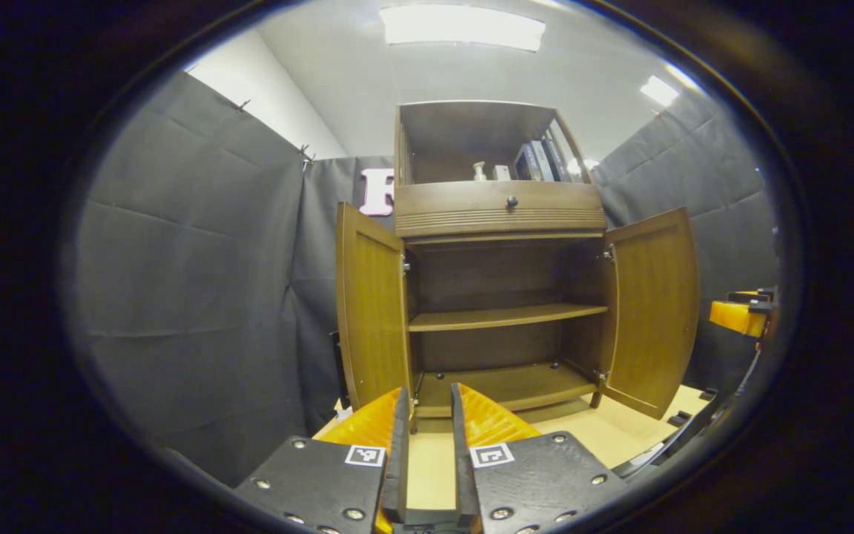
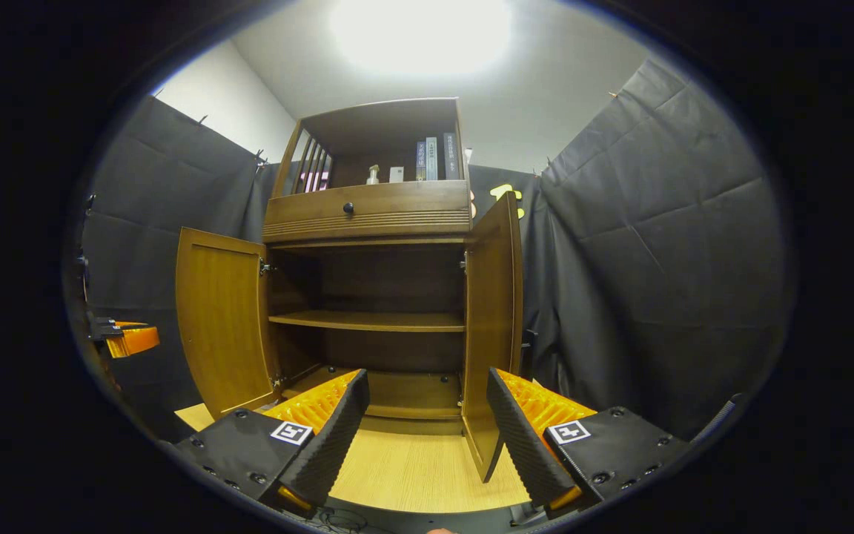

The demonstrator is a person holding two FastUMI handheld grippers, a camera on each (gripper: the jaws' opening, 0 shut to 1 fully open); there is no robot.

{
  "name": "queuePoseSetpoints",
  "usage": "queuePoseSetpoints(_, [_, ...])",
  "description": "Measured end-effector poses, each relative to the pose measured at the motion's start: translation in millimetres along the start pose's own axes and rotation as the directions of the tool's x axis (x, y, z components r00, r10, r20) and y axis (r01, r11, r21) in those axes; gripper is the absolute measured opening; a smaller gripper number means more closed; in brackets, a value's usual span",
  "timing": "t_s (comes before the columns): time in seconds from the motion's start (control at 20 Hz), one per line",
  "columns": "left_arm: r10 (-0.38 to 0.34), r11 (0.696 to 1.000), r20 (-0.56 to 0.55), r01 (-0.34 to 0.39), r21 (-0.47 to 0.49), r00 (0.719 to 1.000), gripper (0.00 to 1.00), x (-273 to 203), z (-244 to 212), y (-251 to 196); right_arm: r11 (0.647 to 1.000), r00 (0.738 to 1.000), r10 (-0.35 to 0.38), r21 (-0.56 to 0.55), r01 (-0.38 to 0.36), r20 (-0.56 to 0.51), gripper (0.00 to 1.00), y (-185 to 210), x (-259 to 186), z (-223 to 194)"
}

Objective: Open the right door of the double-door shoe cabinet with the right hand, and open the left door with the left hand.

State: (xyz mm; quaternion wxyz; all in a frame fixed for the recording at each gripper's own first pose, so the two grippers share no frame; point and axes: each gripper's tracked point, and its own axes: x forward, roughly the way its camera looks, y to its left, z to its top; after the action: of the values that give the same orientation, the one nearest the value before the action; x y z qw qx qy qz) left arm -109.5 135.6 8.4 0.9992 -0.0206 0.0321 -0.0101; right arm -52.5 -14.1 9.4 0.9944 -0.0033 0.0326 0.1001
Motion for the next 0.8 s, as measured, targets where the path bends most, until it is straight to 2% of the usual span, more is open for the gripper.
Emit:
queuePoseSetpoints(0.2, [0.012,1.0,0.012,-0.012,0.001,1.0,0.59,-13,1,9,1.0,1.0,0.002,0.003,-0.002,0.005,1.0,2,-4,2])
queuePoseSetpoints(0.25, [0.017,1.0,0.015,-0.017,0.004,1.0,0.67,-13,3,11,1.0,1.0,0.003,0.004,-0.003,0.006,0.96,3,-5,2])
queuePoseSetpoints(0.3, [0.019,1.0,0.017,-0.019,0.003,1.0,0.77,-15,3,13,1.0,1.0,0.002,0.003,-0.002,0.007,1.0,4,-5,3])
queuePoseSetpoints(0.4, [0.029,1.0,0.022,-0.029,-0.005,0.999,0.96,-20,3,18,1.0,1.0,0.002,0.002,-0.002,0.007,1.0,5,-7,3])
queuePoseSetpoints(0.5, [0.041,0.999,0.022,-0.041,-0.007,0.999,0.96,-23,3,24,1.0,1.0,0.0,0.004,0.0,0.009,1.0,6,-9,4])
queuePoseSetpoints(0.55, [0.045,0.999,0.021,-0.045,-0.006,0.999,0.96,-24,2,27,1.0,1.0,0.0,0.005,0.0,0.011,0.96,7,-10,4])
queuePoseSetpoints(0.6, [0.049,0.999,0.021,-0.049,-0.004,0.999,0.96,-25,2,29,1.0,1.0,-0.002,0.005,0.002,0.011,1.0,7,-10,5])
queuePoseSetpoints(0.8, [0.053,0.999,0.03,-0.053,0.013,0.998,0.96,-28,6,31,1.0,1.0,-0.007,0.009,0.007,0.015,1.0,7,-12,6])
